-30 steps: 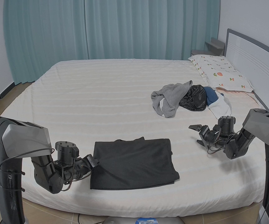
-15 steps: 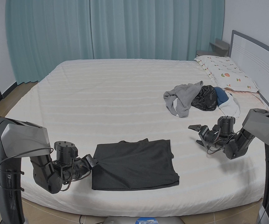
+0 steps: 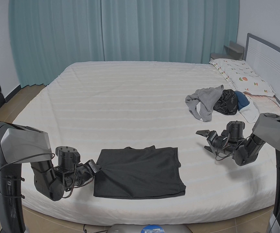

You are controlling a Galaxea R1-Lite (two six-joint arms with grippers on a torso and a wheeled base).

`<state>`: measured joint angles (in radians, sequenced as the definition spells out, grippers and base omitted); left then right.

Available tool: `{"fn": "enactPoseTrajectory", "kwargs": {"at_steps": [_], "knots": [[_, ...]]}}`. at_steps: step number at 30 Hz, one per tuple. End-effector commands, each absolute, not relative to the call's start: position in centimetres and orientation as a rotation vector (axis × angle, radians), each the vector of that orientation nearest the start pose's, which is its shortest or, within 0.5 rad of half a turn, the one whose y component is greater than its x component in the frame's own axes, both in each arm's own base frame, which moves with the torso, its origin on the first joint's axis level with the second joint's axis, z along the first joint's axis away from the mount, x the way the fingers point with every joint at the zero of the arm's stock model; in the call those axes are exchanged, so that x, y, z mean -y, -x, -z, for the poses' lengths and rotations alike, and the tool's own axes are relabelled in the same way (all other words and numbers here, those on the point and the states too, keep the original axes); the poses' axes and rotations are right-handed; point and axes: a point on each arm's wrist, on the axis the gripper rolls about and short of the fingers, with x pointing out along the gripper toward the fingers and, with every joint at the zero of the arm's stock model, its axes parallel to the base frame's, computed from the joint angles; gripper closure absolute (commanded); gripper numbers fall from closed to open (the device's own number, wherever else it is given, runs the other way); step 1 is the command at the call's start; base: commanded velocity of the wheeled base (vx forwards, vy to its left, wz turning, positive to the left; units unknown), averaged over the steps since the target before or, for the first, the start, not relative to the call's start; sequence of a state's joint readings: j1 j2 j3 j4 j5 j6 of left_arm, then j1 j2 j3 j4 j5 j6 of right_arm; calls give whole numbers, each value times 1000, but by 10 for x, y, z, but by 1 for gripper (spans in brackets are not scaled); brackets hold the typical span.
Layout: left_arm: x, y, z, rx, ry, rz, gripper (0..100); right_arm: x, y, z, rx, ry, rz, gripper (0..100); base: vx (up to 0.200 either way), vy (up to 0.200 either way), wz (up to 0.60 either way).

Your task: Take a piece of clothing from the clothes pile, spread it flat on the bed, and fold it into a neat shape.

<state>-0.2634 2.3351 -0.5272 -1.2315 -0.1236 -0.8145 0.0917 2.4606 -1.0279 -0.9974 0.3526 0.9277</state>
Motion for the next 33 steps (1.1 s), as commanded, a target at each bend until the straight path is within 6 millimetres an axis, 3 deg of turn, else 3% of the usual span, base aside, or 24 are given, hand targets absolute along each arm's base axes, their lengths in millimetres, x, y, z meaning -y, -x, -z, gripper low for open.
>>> {"fn": "enactPoseTrajectory", "kwargs": {"at_steps": [1, 33], "knots": [[85, -315, 27, -693, 745, 112, 100, -47, -421, 16, -608, -954, -205, 0, 0, 0, 0], [86, -298, 22, -726, 737, 113, 100, -47, -421, 16, -606, -956, -206, 0, -6, 0, 0]]}}
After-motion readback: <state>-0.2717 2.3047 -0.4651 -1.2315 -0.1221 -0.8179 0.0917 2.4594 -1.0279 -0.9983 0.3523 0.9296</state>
